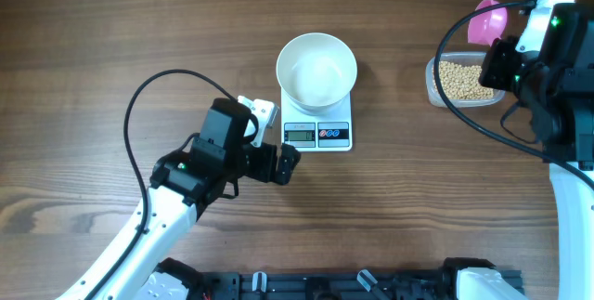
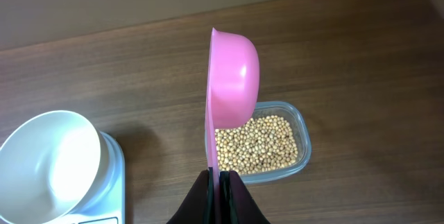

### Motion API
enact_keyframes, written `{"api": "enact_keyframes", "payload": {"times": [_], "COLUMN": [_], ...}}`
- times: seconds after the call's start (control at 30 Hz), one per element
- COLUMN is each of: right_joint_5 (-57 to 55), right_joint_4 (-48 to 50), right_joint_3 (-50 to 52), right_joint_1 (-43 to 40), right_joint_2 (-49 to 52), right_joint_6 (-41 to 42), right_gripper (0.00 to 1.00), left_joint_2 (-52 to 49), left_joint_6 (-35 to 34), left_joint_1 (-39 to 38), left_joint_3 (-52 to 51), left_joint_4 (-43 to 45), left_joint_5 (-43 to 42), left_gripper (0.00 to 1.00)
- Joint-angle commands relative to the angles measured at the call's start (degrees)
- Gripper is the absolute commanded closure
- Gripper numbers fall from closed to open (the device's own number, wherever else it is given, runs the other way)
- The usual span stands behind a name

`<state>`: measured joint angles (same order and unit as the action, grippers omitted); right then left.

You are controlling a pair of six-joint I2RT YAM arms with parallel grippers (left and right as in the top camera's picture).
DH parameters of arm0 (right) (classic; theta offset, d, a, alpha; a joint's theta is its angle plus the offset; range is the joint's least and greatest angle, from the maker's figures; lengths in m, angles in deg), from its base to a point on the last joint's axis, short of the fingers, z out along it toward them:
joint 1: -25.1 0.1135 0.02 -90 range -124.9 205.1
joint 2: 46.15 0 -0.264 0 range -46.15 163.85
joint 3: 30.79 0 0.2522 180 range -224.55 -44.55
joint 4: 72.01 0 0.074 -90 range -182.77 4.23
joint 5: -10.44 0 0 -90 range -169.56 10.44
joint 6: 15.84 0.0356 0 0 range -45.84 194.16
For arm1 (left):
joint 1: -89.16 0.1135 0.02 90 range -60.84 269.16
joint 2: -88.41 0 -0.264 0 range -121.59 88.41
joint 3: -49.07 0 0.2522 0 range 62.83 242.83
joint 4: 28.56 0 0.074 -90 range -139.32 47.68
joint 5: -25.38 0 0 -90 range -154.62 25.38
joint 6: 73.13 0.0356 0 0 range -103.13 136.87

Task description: Scoop item into bowl and weigh 150g on scale

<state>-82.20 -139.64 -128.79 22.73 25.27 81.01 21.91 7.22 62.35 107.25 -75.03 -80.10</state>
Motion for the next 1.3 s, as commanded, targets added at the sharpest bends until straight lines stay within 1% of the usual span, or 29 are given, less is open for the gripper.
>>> {"api": "enact_keyframes", "payload": {"times": [0.0,0.13,0.3,0.47,0.6,0.8,1.27], "right_joint_5": [-0.3,-0.3,-0.3,-0.3,-0.3,-0.3,-0.3], "right_joint_4": [0.5,0.5,0.5,0.5,0.5,0.5,0.4], "right_joint_3": [-0.5,-0.5,-0.5,-0.5,-0.5,-0.5,-0.5], "right_joint_1": [-0.4,-0.4,-0.4,-0.4,-0.4,-0.4,-0.4], "right_joint_2": [0.4,0.4,0.4,0.4,0.4,0.4,0.4], "right_joint_6": [0.8,0.8,0.8,0.8,0.8,0.8,0.8], "right_gripper": [0.96,0.96,0.96,0.96,0.96,0.96,0.96], "left_joint_2": [-0.3,-0.3,-0.3,-0.3,-0.3,-0.3,-0.3], "left_joint_6": [2.2,1.9,1.8,1.5,1.5,1.5,1.5], "left_joint_1": [-2.0,-3.5,-3.6,-3.6,-3.6,-3.6,-3.6], "left_joint_3": [1.2,1.2,1.2,1.2,1.2,1.2,1.2], "left_joint_4": [0.3,0.3,0.3,0.4,0.4,1.0,2.5], "left_joint_5": [2.1,5.8,6.5,9.2,9.0,5.9,7.5], "left_gripper": [0.00,0.00,0.00,0.00,0.00,0.00,0.00]}}
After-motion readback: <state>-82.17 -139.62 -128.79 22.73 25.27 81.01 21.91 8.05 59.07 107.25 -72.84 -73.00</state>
